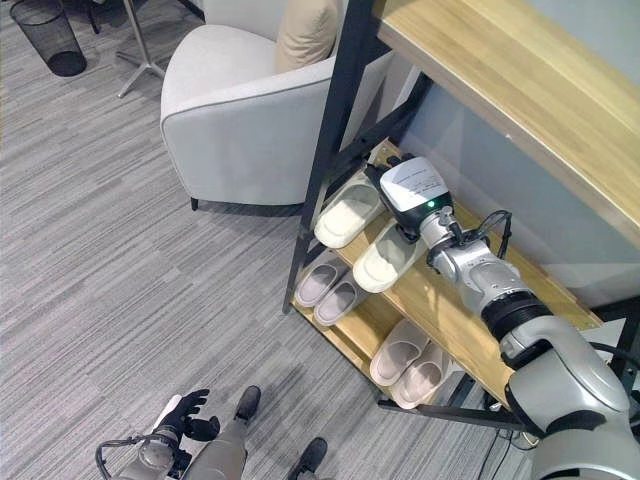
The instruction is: Arrange the slippers neatly on the shoe rack.
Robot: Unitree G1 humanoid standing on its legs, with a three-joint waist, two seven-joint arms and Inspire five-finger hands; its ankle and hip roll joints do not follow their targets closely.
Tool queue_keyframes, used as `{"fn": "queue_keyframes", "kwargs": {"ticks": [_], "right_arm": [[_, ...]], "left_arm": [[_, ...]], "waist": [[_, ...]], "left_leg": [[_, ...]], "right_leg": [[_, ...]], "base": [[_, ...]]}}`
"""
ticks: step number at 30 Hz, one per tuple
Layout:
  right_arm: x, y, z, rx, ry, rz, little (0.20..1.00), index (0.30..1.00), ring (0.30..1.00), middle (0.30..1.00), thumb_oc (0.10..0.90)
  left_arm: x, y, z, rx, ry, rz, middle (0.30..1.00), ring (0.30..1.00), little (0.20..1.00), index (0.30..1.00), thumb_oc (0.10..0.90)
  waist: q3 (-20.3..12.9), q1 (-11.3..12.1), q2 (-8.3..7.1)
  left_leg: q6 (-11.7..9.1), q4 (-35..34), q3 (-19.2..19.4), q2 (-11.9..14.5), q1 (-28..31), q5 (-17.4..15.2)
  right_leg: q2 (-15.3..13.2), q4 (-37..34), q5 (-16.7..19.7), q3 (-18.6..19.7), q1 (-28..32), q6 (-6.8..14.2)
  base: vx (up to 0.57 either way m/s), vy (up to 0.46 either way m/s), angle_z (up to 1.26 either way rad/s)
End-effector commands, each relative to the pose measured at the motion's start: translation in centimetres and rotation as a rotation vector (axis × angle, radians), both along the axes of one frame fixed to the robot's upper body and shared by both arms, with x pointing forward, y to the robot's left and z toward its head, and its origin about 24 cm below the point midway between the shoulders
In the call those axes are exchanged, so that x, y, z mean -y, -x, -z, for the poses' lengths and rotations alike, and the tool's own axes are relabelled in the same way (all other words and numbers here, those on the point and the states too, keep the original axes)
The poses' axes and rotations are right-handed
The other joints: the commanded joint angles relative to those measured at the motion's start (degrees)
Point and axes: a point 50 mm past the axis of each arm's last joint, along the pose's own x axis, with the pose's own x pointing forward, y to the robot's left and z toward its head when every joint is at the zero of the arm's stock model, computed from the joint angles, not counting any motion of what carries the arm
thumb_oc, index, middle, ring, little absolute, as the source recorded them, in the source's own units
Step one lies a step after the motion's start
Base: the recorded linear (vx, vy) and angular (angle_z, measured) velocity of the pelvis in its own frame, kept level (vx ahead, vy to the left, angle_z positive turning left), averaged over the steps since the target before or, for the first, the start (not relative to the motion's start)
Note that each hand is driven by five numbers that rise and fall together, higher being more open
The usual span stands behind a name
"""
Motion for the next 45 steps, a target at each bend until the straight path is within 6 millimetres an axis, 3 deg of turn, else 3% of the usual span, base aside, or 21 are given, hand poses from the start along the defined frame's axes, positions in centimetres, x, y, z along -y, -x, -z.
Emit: {"fn": "queue_keyframes", "kwargs": {"ticks": [1, 5, 9, 15, 23, 29, 35, 45], "right_arm": [[2.8, 0.7, -6.3, 0.254, -0.035, 0.058, 0.9, 0.9, 0.9, 0.9, 0.8], [2.8, 1.5, -6.5, 0.286, -0.101, 0.034, 0.9, 0.9, 0.9, 0.9, 0.8], [2.9, 2.8, -6.3, 0.333, -0.295, -0.003, 0.9, 0.9, 0.9, 0.9, 0.8], [3.3, 5.7, -3.0, 0.336, -0.676, -0.033, 0.9, 0.9, 0.9, 0.9, 0.8], [0.9, 7.7, 2.6, 0.128, -1.172, -0.112, 0.9, 0.9, 0.9, 0.9, 0.8], [-0.8, 8.3, 5.9, 0.018, -1.357, -0.09, 0.9, 0.9, 0.9, 0.9, 0.8], [-2.3, 8.2, 7.8, -0.023, -1.463, -0.043, 0.9, 0.9, 0.9, 0.9, 0.8], [-2.4, 8.1, 10.3, -0.026, -1.618, 0.084, 0.9, 0.9, 0.9, 0.9, 0.8]], "left_arm": [[2.2, 2.0, 1.4, -0.069, 0.047, 0.044, 0.9, 0.9, 0.9, 0.9, 0.8], [2.4, 2.3, 1.5, -0.08, 0.051, 0.043, 0.9, 0.9, 0.9, 0.9, 0.8], [2.8, 2.5, 1.7, -0.088, 0.059, 0.036, 0.9, 0.9, 0.9, 0.9, 0.8], [3.2, 3.1, 1.9, -0.111, 0.065, 0.037, 0.9, 0.9, 0.9, 0.9, 0.8], [2.9, 3.3, 2.0, -0.132, 0.05, 0.044, 0.9, 0.9, 0.9, 0.9, 0.8], [3.1, 3.2, 2.0, -0.131, 0.041, 0.05, 0.9, 0.9, 0.9, 0.9, 0.8], [3.1, 3.2, 2.0, -0.131, 0.028, 0.049, 0.9, 0.9, 0.9, 0.9, 0.8], [2.4, 3.6, 2.1, -0.137, -0.013, 0.027, 0.9, 0.9, 0.9, 0.9, 0.8]], "waist": [[-2.94, -0.25, 0.63], [-3.27, -0.98, 0.98], [-3.72, -1.94, 1.61], [-4.52, -3.42, 2.72], [-4.74, -4.6, 3.67], [-4.52, -4.99, 3.8], [-4.2, -4.46, 3.25], [-3.5, -3.52, 2.64]], "left_leg": [[-3.22, -0.71, 4.22, 1.59, 5.23, -7.91], [-3.1, -0.71, 4.55, 1.73, 5.81, -8.11], [-2.85, -0.71, 4.85, 1.74, 6.39, -8.37], [-2.39, -0.71, 5.28, 1.8, 7.43, -8.93], [-2.06, -0.71, 6.4, 1.79, 8.58, -9.32], [-1.98, -0.71, 6.93, 1.98, 9.0, -9.44], [-1.98, -0.71, 6.97, 2.02, 9.18, -9.59], [-1.98, -0.71, 6.26, 1.9, 8.62, -9.46]], "right_leg": [[-1.61, 2.15, -2.58, 1.38, 0.6, 4.24], [-1.51, 2.14, -2.67, 1.7, 0.92, 4.18], [-1.5, 2.1, -2.76, 2.05, 1.24, 4.1], [-1.55, 2.07, -2.93, 2.31, 1.91, 4.01], [-1.59, 1.91, -2.73, 3.4, 2.14, 3.89], [-1.38, 1.57, -2.5, 4.01, 2.15, 3.79], [-1.03, 1.25, -2.32, 4.07, 2.21, 3.72], [-1.07, 1.3, -2.15, 3.23, 1.89, 3.77]], "base": [[0.0, -0.011, -0.04], [0.0, -0.008, -0.04], [0.0, 0.0, -0.02], [0.0, 0.003, -0.03], [0.0, 0.008, -0.11], [0.0, 0.004, -0.03], [0.0, -0.001, -0.02], [0.0, 0.005, 0.02]]}}
